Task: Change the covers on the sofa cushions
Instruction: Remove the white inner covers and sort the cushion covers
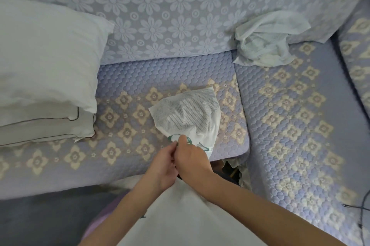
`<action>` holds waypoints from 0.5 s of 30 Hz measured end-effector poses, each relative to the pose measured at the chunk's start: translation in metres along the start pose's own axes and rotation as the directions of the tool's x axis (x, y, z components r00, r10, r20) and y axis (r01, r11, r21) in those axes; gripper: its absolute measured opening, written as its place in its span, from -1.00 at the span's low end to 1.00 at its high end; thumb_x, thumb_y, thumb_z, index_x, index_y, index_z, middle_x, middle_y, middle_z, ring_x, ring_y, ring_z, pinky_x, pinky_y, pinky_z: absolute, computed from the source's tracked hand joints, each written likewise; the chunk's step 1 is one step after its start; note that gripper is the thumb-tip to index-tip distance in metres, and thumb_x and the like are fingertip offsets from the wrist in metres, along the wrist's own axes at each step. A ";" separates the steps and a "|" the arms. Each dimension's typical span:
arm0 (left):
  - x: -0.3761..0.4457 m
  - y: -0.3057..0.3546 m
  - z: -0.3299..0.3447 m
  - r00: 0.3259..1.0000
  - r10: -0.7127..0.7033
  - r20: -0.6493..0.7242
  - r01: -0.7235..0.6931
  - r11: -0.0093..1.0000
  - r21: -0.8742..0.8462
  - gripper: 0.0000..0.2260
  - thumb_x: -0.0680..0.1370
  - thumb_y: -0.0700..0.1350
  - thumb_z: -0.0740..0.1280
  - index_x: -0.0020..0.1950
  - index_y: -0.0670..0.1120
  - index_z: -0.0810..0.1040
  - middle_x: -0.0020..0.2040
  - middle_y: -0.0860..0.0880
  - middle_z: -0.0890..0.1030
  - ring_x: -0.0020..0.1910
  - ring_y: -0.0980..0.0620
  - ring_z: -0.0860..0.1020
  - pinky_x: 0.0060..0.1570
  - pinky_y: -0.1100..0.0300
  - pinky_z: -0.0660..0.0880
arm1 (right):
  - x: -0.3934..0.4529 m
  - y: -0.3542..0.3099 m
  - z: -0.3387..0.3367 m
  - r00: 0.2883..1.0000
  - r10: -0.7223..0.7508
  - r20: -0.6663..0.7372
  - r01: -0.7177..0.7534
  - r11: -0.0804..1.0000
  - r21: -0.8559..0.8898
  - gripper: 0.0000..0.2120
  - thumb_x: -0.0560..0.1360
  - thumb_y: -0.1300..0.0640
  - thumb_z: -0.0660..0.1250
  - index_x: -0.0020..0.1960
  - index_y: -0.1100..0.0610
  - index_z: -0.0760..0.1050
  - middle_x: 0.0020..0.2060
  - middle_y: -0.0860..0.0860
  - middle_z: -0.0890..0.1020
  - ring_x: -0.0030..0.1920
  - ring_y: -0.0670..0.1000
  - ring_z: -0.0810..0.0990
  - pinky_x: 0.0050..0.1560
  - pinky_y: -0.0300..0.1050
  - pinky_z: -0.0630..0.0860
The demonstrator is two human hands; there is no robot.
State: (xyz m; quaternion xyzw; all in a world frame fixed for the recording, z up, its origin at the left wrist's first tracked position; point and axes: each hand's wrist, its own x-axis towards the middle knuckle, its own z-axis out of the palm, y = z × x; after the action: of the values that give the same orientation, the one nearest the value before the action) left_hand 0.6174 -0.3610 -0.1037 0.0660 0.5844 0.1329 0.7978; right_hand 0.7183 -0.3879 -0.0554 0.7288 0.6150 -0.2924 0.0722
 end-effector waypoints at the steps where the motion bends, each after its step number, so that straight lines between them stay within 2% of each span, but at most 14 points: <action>1: -0.001 0.007 0.006 1.000 0.013 0.013 -0.013 1.000 0.002 -0.51 0.49 0.06 0.46 0.28 -0.23 0.57 0.22 -0.16 0.54 0.25 -0.19 0.52 0.40 -0.01 0.37 | 0.001 0.001 -0.006 1.000 -0.019 -0.012 0.019 1.000 -0.019 -0.73 0.60 0.26 0.17 0.29 0.23 0.29 0.02 0.13 0.58 -0.03 0.15 0.65 -0.18 -0.07 0.40; 3: -0.012 0.021 0.022 0.999 0.035 0.012 -0.035 0.999 0.008 -0.61 0.39 0.01 0.53 0.11 -0.15 0.56 0.09 -0.11 0.48 0.05 -0.14 0.45 0.14 0.06 0.40 | 0.001 0.002 -0.020 0.999 0.014 -0.034 -0.011 0.997 0.080 -0.78 0.63 0.22 0.14 0.26 0.22 0.28 -0.01 0.13 0.60 -0.03 0.15 0.64 -0.17 -0.07 0.41; 5: -0.023 0.029 0.046 0.988 0.118 -0.099 -0.108 0.989 0.101 -0.85 0.53 -0.10 0.39 -0.12 -0.17 0.55 -0.17 -0.11 0.55 -0.20 -0.02 0.53 -0.15 0.15 0.44 | 0.003 0.003 -0.033 0.992 0.115 -0.045 -0.098 0.955 0.278 -0.83 0.66 0.14 0.11 0.21 0.19 0.27 -0.05 0.14 0.63 -0.04 0.17 0.64 -0.15 -0.03 0.46; 6: -0.025 0.030 0.055 0.967 0.183 -0.176 -0.148 0.970 0.194 -0.82 0.59 -0.17 0.28 -0.21 -0.15 0.51 -0.27 -0.10 0.55 -0.32 0.04 0.52 -0.30 0.18 0.43 | 0.005 0.004 -0.037 0.978 0.209 -0.021 -0.181 0.891 0.417 -0.85 0.67 0.12 0.10 0.18 0.18 0.28 -0.06 0.15 0.63 -0.05 0.17 0.64 -0.14 0.00 0.50; 7: -0.028 0.030 0.062 0.927 0.275 -0.256 -0.189 0.930 0.316 -0.78 0.62 -0.20 0.20 -0.23 -0.14 0.46 -0.29 -0.09 0.52 -0.38 0.06 0.48 -0.39 0.21 0.38 | 0.009 0.007 -0.037 0.948 0.316 0.031 -0.278 0.782 0.557 -0.86 0.66 0.12 0.10 0.15 0.17 0.29 -0.06 0.14 0.61 -0.06 0.16 0.62 -0.13 0.02 0.51; 9: -0.035 0.031 0.072 0.831 0.446 -0.332 -0.231 0.820 0.524 -0.80 0.68 -0.17 0.15 -0.12 -0.15 0.44 -0.21 -0.08 0.51 -0.33 0.07 0.43 -0.38 0.16 0.32 | 0.022 0.024 -0.032 0.852 0.495 0.171 -0.454 0.536 0.712 -0.86 0.65 0.16 0.08 0.16 0.17 0.31 0.00 0.13 0.57 -0.06 0.13 0.57 -0.11 0.02 0.51; 10: -0.038 0.033 0.074 0.797 0.496 -0.345 -0.250 0.790 0.559 -0.82 0.70 -0.14 0.13 -0.03 -0.17 0.44 -0.16 -0.08 0.51 -0.28 0.07 0.42 -0.33 0.17 0.32 | 0.029 0.036 -0.028 0.809 0.548 0.212 -0.505 0.463 0.729 -0.82 0.63 0.19 0.08 0.20 0.18 0.31 0.04 0.13 0.56 -0.04 0.14 0.58 -0.10 0.04 0.54; 13: -0.043 0.043 0.062 0.774 0.537 -0.336 -0.340 0.799 0.496 -0.80 0.69 -0.01 0.15 0.04 -0.09 0.46 -0.07 -0.14 0.53 -0.16 -0.04 0.48 -0.18 0.08 0.42 | 0.036 0.088 -0.021 0.685 0.657 0.315 -0.613 0.286 0.736 -0.69 0.59 0.30 0.14 0.33 0.21 0.28 0.02 0.15 0.57 -0.11 0.19 0.68 -0.23 0.03 0.61; 15: -0.048 0.060 0.048 0.796 0.495 -0.348 -0.407 0.864 0.298 -0.84 0.66 0.00 0.20 0.01 -0.02 0.53 -0.02 -0.22 0.58 -0.09 -0.12 0.55 -0.07 -0.04 0.50 | 0.033 0.138 -0.018 0.603 0.719 0.344 -0.670 0.223 0.709 -0.68 0.60 0.30 0.17 0.35 0.27 0.31 0.04 0.20 0.59 -0.09 0.18 0.69 -0.21 0.02 0.62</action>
State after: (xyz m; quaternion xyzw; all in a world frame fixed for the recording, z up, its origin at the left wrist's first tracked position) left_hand 0.6414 -0.3150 -0.0295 0.2571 0.7170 0.2690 0.5894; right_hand 0.8565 -0.3833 -0.0930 0.8825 0.0309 -0.4447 -0.1498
